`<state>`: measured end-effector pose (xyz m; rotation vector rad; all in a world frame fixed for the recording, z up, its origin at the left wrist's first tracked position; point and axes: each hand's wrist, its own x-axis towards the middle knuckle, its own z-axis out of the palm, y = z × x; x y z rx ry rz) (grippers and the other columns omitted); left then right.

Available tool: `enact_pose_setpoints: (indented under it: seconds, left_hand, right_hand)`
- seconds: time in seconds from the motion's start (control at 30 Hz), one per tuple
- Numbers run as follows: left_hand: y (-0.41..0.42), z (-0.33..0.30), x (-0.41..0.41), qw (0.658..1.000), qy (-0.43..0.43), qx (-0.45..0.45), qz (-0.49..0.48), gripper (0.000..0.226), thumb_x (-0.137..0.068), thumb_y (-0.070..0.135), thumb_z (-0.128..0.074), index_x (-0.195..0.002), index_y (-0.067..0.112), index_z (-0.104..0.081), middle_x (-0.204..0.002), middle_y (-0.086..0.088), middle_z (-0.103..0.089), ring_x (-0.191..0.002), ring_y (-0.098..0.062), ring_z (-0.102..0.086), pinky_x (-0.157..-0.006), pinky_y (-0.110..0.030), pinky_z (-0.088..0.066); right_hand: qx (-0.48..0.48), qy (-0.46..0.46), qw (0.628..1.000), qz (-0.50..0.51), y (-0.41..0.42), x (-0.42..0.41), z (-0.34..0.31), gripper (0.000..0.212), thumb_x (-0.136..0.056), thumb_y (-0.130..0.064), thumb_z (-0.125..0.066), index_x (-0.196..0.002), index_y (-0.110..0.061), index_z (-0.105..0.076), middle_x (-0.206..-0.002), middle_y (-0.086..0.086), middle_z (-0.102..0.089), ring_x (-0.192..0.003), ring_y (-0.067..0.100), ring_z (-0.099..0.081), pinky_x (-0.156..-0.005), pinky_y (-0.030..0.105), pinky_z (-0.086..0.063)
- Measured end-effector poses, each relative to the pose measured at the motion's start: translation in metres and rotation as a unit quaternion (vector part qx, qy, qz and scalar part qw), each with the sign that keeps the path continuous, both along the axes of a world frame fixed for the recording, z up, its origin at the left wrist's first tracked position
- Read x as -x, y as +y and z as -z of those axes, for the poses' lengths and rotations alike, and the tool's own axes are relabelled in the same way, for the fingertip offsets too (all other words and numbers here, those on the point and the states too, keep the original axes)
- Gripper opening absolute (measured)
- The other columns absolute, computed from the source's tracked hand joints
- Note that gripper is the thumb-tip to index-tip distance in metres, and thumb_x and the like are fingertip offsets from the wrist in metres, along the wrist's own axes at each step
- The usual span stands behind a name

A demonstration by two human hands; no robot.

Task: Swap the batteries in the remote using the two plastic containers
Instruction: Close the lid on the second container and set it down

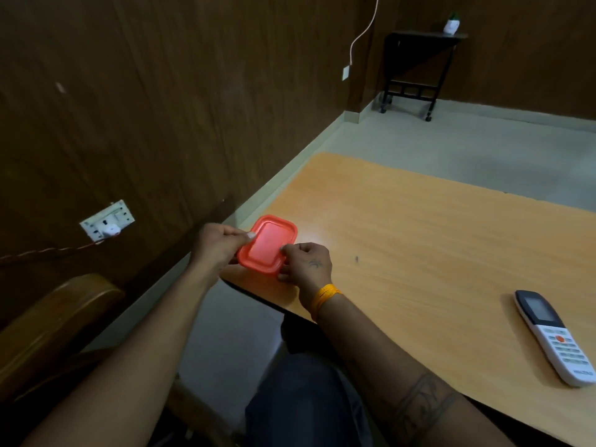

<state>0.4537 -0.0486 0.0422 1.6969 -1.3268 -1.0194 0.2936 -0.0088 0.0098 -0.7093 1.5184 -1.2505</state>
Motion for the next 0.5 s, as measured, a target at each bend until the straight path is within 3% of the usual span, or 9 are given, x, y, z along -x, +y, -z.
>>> enact_pose_setpoints:
  seconds: [0.07, 0.17, 0.37, 0.5]
  left_hand:
    - [-0.009, 0.005, -0.014, 1.0, 0.002, -0.015, -0.013, 0.008, -0.087, 0.016, -0.082, -0.09, 0.01, -0.078, -0.091, -0.012, -0.079, -0.087, -0.03, -0.077, -0.075, -0.041, -0.066]
    - [-0.016, 0.012, -0.029, 0.999, -0.016, -0.027, -0.023, 0.007, -0.089, 0.007, -0.076, -0.089, 0.014, -0.076, -0.098, -0.011, -0.077, -0.094, -0.03, -0.075, -0.085, -0.047, -0.064]
    - [-0.017, 0.025, -0.043, 0.999, -0.028, -0.031, -0.03, 0.009, -0.089, 0.007, -0.076, -0.093, 0.016, -0.077, -0.099, -0.01, -0.077, -0.096, -0.03, -0.074, -0.087, -0.051, -0.064]
    - [-0.012, 0.021, -0.042, 0.998, -0.048, 0.001, -0.028, 0.007, -0.092, 0.021, -0.076, -0.099, 0.018, -0.076, -0.099, -0.001, -0.076, -0.098, -0.026, -0.073, -0.087, -0.045, -0.063]
  right_hand:
    - [-0.016, -0.016, 1.0, -0.008, -0.007, -0.016, 0.003, 0.021, -0.09, -0.013, -0.072, -0.071, -0.007, -0.065, -0.058, 0.011, -0.065, -0.042, 0.021, -0.061, -0.057, 0.036, -0.06]
    - [-0.032, -0.025, 0.999, -0.01, -0.013, -0.032, 0.008, 0.022, -0.089, -0.016, -0.078, -0.073, -0.005, -0.068, -0.056, 0.009, -0.066, -0.045, 0.022, -0.064, -0.065, 0.04, -0.066]
    - [-0.028, -0.007, 1.0, -0.007, -0.009, -0.043, 0.017, 0.025, -0.091, -0.022, -0.077, -0.073, -0.007, -0.069, -0.056, 0.007, -0.068, -0.046, 0.021, -0.064, -0.062, 0.039, -0.065]
    - [-0.002, 0.014, 1.0, 0.006, -0.001, -0.039, 0.014, 0.031, -0.09, -0.037, -0.072, -0.09, -0.007, -0.067, -0.062, 0.01, -0.07, -0.048, 0.025, -0.064, -0.057, 0.047, -0.063]
